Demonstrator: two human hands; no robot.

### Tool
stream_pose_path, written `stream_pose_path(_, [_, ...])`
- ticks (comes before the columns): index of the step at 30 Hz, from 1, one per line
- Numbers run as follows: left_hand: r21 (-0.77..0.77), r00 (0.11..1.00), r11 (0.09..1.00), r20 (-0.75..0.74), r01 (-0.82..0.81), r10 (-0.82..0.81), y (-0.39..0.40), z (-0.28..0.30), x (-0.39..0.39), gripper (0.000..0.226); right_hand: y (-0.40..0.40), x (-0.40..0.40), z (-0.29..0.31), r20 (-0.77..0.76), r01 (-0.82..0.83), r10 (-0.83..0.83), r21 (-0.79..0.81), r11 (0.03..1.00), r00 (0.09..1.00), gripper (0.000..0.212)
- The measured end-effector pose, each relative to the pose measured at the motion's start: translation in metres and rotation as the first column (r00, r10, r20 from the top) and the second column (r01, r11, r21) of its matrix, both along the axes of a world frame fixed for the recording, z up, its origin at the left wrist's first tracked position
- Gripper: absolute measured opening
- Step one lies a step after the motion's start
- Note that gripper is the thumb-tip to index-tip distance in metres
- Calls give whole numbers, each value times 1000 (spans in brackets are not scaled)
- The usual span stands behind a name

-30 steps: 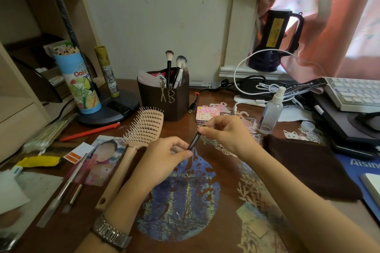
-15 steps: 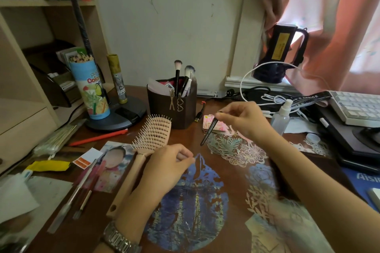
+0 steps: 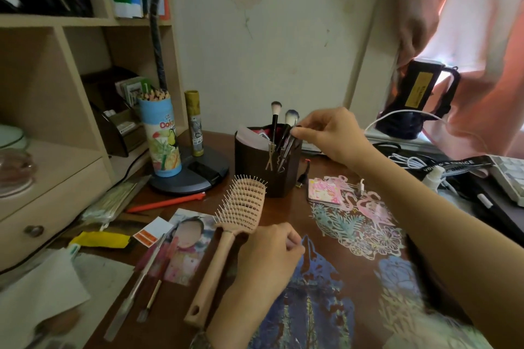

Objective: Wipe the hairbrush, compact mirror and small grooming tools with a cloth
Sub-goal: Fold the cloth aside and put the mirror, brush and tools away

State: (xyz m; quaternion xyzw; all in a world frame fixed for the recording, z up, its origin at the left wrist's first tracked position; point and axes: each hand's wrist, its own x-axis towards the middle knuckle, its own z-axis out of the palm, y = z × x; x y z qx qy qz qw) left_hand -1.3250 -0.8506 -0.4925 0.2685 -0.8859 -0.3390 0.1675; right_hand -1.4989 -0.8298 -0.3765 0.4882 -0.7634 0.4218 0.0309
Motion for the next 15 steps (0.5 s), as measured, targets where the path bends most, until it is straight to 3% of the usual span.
stream_pose_path(8, [141, 997, 990, -74, 29, -19, -5, 2, 1, 11, -42, 8, 12, -86, -3, -1, -47, 999, 996, 19])
stream_pose_path(15, [167, 994, 985, -107, 32, -14, -8, 2, 1, 10, -59, 8, 7, -168, 2, -1, 2, 1000, 986, 21])
